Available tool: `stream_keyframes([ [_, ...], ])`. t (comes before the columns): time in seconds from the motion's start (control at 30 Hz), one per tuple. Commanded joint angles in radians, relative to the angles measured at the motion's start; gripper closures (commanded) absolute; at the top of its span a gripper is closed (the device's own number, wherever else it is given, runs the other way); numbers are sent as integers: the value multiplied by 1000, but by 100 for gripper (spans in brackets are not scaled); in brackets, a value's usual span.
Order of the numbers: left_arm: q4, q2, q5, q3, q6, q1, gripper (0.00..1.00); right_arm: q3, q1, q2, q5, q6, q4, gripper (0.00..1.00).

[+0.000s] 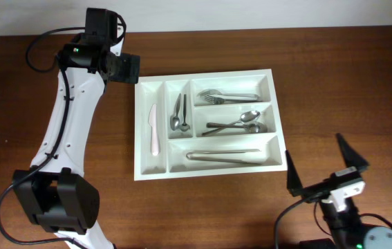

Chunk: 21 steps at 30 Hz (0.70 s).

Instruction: Pack container

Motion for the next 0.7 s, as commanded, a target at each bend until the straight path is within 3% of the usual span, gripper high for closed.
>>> stream_keyframes([
  [0.0, -3, -32, -4, 19, -13, 0, 1, -136, 5, -68, 38, 106, 56, 1],
  [0.2, -2, -32, -4, 19, -13, 0, 1, -298, 5, -87, 112, 189, 201, 1],
  [0.67, -3, -32, -4, 19, -14, 0, 1, -404, 6, -111, 178, 226, 215, 1],
])
